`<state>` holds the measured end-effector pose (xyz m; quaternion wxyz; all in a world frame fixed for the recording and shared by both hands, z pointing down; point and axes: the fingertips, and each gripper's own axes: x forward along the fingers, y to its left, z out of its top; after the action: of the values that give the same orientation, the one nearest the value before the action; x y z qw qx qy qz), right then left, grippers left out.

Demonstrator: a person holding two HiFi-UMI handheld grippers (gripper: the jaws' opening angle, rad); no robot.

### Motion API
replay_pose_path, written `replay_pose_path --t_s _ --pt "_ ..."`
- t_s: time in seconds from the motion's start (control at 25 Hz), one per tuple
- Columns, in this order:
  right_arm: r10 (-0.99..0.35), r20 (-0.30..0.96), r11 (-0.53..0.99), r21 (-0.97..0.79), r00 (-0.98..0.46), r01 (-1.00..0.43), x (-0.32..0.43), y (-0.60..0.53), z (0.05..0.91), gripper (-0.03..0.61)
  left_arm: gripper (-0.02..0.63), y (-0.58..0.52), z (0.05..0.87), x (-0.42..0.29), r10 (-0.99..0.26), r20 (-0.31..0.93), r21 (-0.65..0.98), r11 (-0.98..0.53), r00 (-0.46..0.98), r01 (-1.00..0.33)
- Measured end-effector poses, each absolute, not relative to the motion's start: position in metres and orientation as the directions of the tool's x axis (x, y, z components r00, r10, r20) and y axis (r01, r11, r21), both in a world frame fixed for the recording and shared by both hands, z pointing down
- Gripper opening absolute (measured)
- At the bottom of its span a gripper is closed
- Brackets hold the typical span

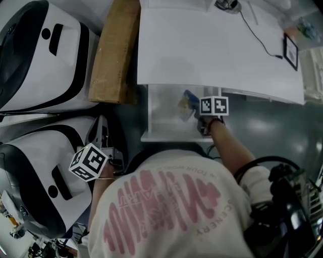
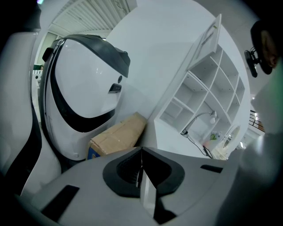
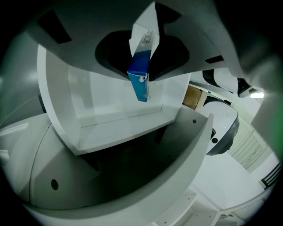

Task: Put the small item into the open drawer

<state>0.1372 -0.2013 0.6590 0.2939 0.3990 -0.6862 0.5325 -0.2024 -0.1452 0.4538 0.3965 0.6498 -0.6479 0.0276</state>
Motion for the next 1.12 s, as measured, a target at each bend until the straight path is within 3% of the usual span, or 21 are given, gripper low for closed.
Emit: replay_pose_path --t_s 1.12 --pt "-0.275 0.815 -0.168 -0.562 -0.509 -0.81 0.165 -0.198 0.682 0.127 0.031 -0.15 0.454 -0.193 -0.801 0.57 0.471 0.136 0.183 -0.872"
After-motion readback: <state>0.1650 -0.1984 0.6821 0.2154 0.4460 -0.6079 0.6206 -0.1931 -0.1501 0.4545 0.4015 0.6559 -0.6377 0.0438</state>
